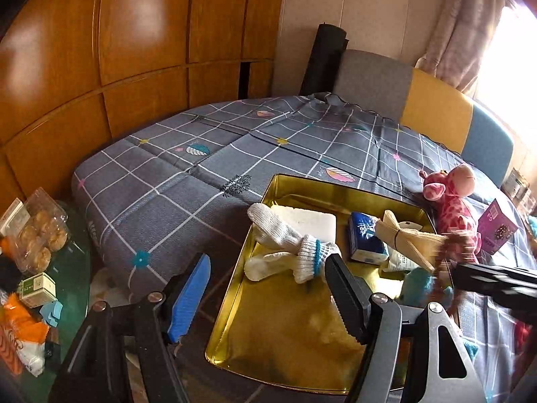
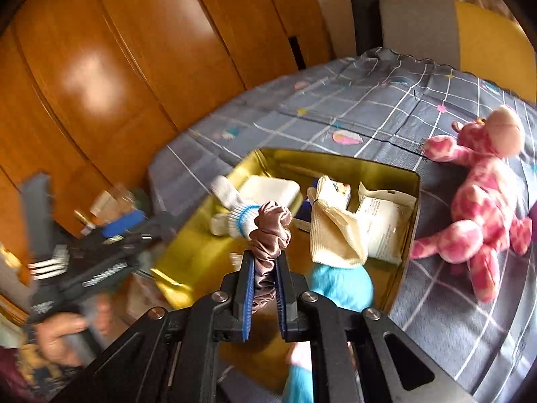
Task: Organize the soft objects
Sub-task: 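Carry the brown satin scrunchie into the gold tray and open the right tool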
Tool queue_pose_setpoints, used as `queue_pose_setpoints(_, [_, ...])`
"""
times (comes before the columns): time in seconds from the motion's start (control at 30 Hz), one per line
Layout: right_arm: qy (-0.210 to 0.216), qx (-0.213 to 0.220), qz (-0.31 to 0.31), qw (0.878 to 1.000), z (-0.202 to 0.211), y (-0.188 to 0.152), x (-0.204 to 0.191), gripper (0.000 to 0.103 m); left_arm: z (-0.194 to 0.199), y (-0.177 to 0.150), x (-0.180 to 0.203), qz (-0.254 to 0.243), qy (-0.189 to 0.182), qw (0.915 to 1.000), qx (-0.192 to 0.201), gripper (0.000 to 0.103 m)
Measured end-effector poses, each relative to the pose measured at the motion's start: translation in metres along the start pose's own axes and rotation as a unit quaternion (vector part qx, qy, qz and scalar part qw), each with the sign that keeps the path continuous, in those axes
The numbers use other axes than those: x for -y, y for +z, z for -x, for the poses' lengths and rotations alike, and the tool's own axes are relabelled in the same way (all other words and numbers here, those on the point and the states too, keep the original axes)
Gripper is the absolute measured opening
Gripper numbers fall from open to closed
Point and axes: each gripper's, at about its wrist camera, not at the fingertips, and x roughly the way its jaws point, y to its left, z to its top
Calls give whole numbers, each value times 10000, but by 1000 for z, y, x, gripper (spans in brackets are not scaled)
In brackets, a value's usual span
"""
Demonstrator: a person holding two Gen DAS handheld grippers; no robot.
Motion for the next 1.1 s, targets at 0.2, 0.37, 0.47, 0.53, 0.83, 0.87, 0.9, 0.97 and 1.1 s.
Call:
queue_pose_setpoints(0.2, [-528, -404, 175, 9976, -47, -2, 8, 15, -4, -4, 4, -60, -76, 9999, -78, 72])
queue_pose_setpoints(0.37, [-580, -316, 57, 9978, -49, -5, 14, 31, -5, -7, 12, -152, -106, 9998, -104, 72])
queue_pose_setpoints(0.47, [-607, -191, 87, 9979, -39, -7, 12, 33, -4, -7, 13, -176, -123, 9997, -90, 72])
queue_pose_setpoints(0.53, [-668, -67, 120, 9977, -32, -8, 10, 33, -4, -7, 14, -189, -130, 9997, -70, 72])
queue_pose_setpoints(0.83, [-830, 394, 156, 9956, 5, -20, 0, 33, 5, -7, 24, -294, -215, 9993, 31, 72])
queue_pose_setpoints(0.87, [-861, 446, 161, 9952, 9, -21, -1, 33, 6, -8, 25, -314, -227, 9992, 43, 72])
queue_pose_setpoints(0.9, [-886, 491, 168, 9947, 12, -22, -2, 33, 6, -7, 26, -331, -238, 9992, 46, 72])
queue_pose_setpoints(0.97, [-948, 583, 166, 9936, 20, -25, -2, 33, 8, -8, 30, -371, -270, 9989, 54, 72])
queue_pose_setpoints(1.1, [-1085, 750, 102, 9912, 35, -31, 1, 33, 12, -9, 37, -445, -321, 9985, 85, 72])
